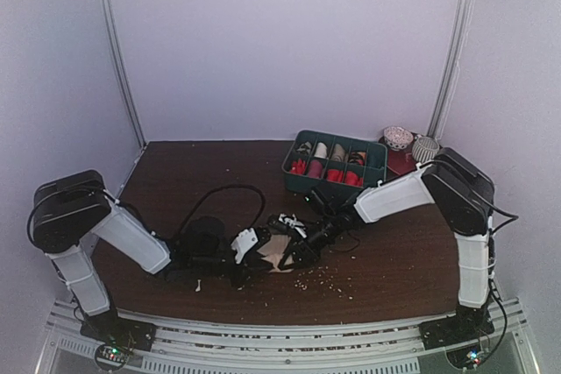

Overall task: Roll the socks
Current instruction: Roll a pair of socks at the center of the board.

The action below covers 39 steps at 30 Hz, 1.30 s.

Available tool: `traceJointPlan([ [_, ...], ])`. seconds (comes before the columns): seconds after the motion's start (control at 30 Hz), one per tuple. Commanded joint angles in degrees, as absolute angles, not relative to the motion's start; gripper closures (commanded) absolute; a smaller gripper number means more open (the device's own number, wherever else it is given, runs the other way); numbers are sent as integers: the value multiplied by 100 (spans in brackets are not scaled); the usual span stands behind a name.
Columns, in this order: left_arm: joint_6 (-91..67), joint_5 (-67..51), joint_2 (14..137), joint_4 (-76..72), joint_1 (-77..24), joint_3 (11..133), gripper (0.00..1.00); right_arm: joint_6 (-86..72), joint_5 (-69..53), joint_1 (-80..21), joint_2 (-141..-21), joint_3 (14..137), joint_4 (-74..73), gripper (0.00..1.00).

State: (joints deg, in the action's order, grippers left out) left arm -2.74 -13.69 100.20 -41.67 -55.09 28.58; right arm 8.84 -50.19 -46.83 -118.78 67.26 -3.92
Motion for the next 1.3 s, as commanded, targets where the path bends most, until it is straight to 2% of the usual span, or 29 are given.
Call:
traceJointPlan([
  [0.0, -903, -1490, 10397, -3642, -5418, 3175, 100, 877, -3960, -4777, -12453, 6290, -1918, 71],
  [0.13, -1590, -1526, 10687, -2570, -5304, 3491, 100, 865, -3758, -4774, -11830, 6207, -1417, 61],
  [0.23, -2063, -1776, 10851, -1835, -5217, 3622, 100, 726, -3495, -4778, -11167, 5971, -632, 45],
  [0.33, -2406, -2151, 10931, -1381, -5078, 3577, 100, 665, -3340, -4781, -10412, 5509, 378, 38],
  [0.5, -2637, -2658, 11055, -946, -4850, 3502, 100, 1357, -2659, -4929, -9333, 4464, 1900, 36],
  [0.63, -2727, -2951, 11225, -822, -4764, 3441, 100, 2325, -1911, -5284, -9113, 4133, 2319, 34],
  [0.8, -2738, -3122, 11368, -666, -4737, 3442, 100, 2928, -1396, -5722, -9423, 4273, 2327, 33],
  [1.27, -2514, -3275, 11353, -450, -4658, 3484, 100, 3068, -832, -5768, -10670, 4827, 2208, 36],
])
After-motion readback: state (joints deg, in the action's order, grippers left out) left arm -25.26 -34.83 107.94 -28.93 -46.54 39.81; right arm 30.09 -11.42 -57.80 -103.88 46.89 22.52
